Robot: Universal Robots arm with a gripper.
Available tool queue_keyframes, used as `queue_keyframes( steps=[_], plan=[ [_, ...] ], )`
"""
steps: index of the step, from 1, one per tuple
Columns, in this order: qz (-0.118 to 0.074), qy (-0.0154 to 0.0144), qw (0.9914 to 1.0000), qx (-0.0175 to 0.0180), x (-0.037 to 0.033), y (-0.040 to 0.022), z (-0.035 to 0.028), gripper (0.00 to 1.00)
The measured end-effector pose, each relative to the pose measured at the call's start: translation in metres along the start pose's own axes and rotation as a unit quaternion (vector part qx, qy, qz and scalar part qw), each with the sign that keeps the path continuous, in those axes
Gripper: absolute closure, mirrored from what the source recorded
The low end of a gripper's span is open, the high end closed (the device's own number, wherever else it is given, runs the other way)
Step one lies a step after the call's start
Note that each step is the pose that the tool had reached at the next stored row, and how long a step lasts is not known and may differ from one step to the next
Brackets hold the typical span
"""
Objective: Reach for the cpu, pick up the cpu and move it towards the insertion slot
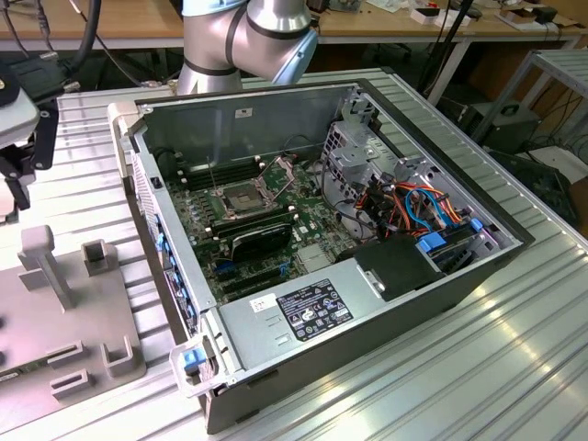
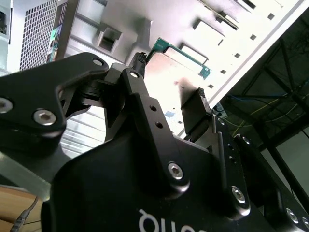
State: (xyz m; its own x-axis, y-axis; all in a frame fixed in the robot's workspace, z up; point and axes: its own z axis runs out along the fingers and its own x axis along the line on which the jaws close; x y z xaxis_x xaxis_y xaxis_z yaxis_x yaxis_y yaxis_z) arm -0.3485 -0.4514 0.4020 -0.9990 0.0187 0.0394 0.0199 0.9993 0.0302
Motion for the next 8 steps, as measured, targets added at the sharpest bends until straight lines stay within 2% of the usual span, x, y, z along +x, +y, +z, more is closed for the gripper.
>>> queue_keyframes(
  steps=[8],
  plan=[
    [0.0,0.0,1.0,0.0,-0.015,0.0003,-0.0005,0.45]
  ],
)
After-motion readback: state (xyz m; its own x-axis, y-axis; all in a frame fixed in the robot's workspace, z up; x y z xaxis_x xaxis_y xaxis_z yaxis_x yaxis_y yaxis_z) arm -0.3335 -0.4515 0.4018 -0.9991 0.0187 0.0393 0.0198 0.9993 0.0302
